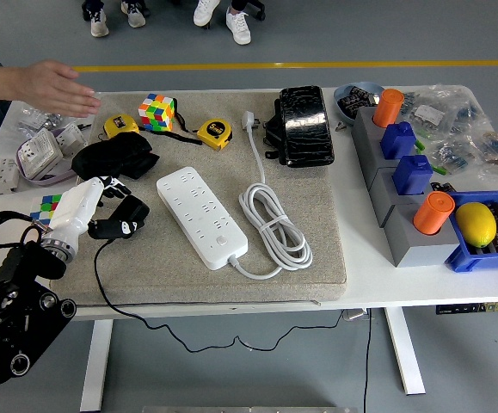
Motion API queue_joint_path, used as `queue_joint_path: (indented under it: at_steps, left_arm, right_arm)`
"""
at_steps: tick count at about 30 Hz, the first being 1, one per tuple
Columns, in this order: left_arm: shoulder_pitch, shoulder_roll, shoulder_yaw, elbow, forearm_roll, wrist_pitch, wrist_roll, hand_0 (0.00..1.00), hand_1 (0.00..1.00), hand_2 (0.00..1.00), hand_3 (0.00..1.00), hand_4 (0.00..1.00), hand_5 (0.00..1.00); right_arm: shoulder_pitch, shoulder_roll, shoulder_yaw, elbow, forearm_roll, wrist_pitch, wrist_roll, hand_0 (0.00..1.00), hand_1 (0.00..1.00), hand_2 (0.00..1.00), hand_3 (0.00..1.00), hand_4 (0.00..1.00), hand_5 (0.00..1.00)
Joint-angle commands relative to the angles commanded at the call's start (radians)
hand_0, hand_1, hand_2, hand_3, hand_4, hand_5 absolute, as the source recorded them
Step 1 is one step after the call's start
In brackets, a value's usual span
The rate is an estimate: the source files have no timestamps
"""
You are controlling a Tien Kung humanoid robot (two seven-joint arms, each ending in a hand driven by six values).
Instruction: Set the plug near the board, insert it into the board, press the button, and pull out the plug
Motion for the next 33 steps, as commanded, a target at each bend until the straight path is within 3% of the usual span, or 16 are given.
queue_joint_path:
  at_steps: [7, 8, 9, 13, 14, 19, 20, 24, 33]
  left_arm:
    - [0.022, 0.014, -0.041, -0.073, -0.060, 0.034, -0.043, 0.539, 0.711, 0.733, 0.715, 0.998, 0.361]
    - [0.024, 0.016, -0.050, -0.084, -0.079, 0.039, -0.062, 0.447, 0.629, 0.637, 0.657, 0.998, 0.355]
    - [0.024, 0.018, -0.059, -0.091, -0.100, 0.039, -0.082, 0.447, 0.629, 0.637, 0.657, 0.998, 0.355]
    - [0.021, 0.033, -0.085, -0.090, -0.255, 0.048, -0.208, 0.447, 0.629, 0.637, 0.657, 0.998, 0.355]
    - [0.020, 0.036, -0.091, -0.084, -0.300, 0.048, -0.239, 0.334, 0.441, 0.492, 0.563, 0.898, 0.280]
    - [0.017, 0.042, -0.121, -0.055, -0.501, 0.034, -0.321, 0.334, 0.441, 0.492, 0.563, 0.898, 0.280]
    - [0.016, 0.042, -0.124, -0.051, -0.538, 0.031, -0.324, 0.319, 0.362, 0.473, 0.551, 0.853, 0.244]
    - [0.016, 0.040, -0.135, -0.039, -0.677, 0.018, -0.325, 0.319, 0.362, 0.473, 0.551, 0.853, 0.244]
    - [0.026, 0.039, -0.156, -0.045, -0.670, 0.006, -0.311, 0.325, 0.373, 0.473, 0.552, 0.819, 0.213]
  right_arm:
    - [0.002, -0.001, -0.006, -0.003, 0.003, 0.000, 0.000, 0.549, 0.581, 0.536, 0.509, 0.843, 0.352]
    - [0.003, -0.001, -0.007, -0.003, 0.004, 0.000, 0.000, 0.549, 0.582, 0.536, 0.509, 0.843, 0.352]
    - [0.004, -0.001, -0.008, -0.004, 0.004, 0.000, 0.000, 0.549, 0.582, 0.536, 0.509, 0.843, 0.352]
    - [0.011, -0.001, -0.011, -0.009, 0.008, 0.000, 0.000, 0.549, 0.582, 0.536, 0.509, 0.843, 0.352]
    - [0.014, -0.001, -0.014, -0.011, 0.011, 0.000, 0.000, 0.550, 0.581, 0.536, 0.509, 0.842, 0.352]
    - [0.023, 0.005, -0.034, -0.022, 0.028, 0.000, 0.000, 0.550, 0.581, 0.536, 0.509, 0.842, 0.352]
    - [0.023, 0.006, -0.036, -0.023, 0.029, 0.001, -0.001, 0.551, 0.581, 0.535, 0.507, 0.840, 0.354]
    - [0.024, 0.006, -0.045, -0.027, 0.036, 0.003, -0.005, 0.551, 0.581, 0.535, 0.507, 0.840, 0.354]
    - [0.030, 0.009, -0.048, -0.033, 0.039, 0.003, -0.009, 0.551, 0.582, 0.536, 0.507, 0.839, 0.354]
